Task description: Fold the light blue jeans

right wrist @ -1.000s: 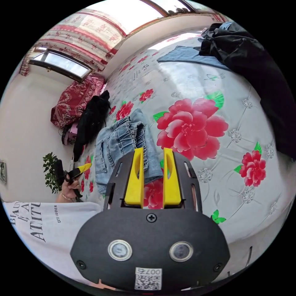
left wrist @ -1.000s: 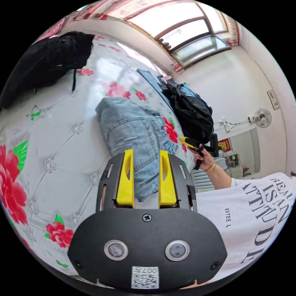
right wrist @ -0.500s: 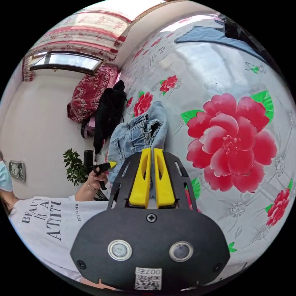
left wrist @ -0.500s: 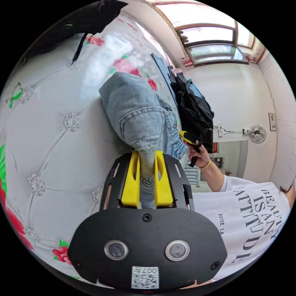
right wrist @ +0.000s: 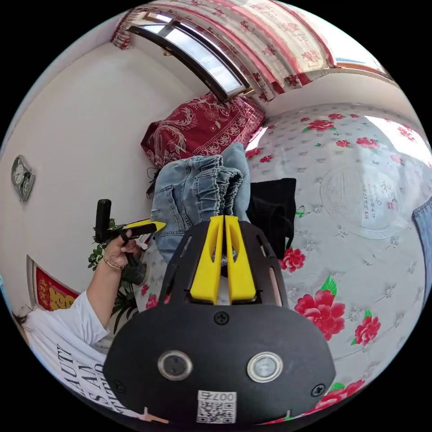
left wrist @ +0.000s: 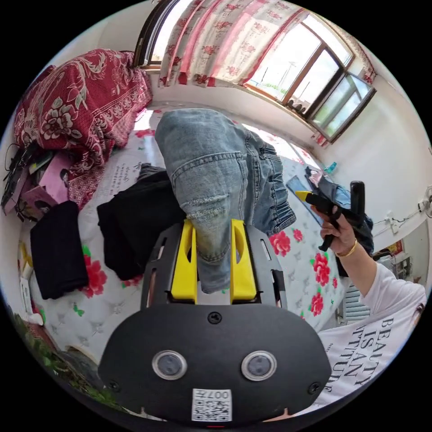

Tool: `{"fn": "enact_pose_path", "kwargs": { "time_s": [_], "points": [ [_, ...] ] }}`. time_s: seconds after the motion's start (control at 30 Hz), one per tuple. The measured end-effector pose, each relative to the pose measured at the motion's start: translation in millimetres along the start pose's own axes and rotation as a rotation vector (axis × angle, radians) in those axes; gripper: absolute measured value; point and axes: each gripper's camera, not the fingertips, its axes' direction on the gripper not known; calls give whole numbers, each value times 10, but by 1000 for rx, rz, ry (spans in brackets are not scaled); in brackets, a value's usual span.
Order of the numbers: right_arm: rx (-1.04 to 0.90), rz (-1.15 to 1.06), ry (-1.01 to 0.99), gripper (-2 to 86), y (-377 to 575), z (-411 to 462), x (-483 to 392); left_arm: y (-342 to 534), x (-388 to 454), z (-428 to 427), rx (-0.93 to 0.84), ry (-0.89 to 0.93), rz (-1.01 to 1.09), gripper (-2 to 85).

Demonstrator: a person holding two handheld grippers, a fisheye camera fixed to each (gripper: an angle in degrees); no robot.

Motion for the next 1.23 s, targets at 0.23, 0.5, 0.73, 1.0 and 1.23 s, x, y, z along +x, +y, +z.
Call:
{"fn": "enact_pose_path", "kwargs": {
  "time_s": [0.23,0.5,0.73,1.0,1.23],
  "points": [
    [-202,-20,118,15,375,1530,-4,459,-76,765,24,-252,-82,117],
    [-584,-244,436,9,1845,1663,26,307,62,1645,6,-470,1,93],
    [-522,-192,478,30,2738,1437,-20,-129,-46,1830,-9,-509,23,90],
    [-352,18,672,78,2632,327,523,722,146,1072,126,-435,-81,75],
    [-4,431,1290,116,3056,-2959,1428,2611,946,1134,-106,-260,-161,25]
  ]
}}
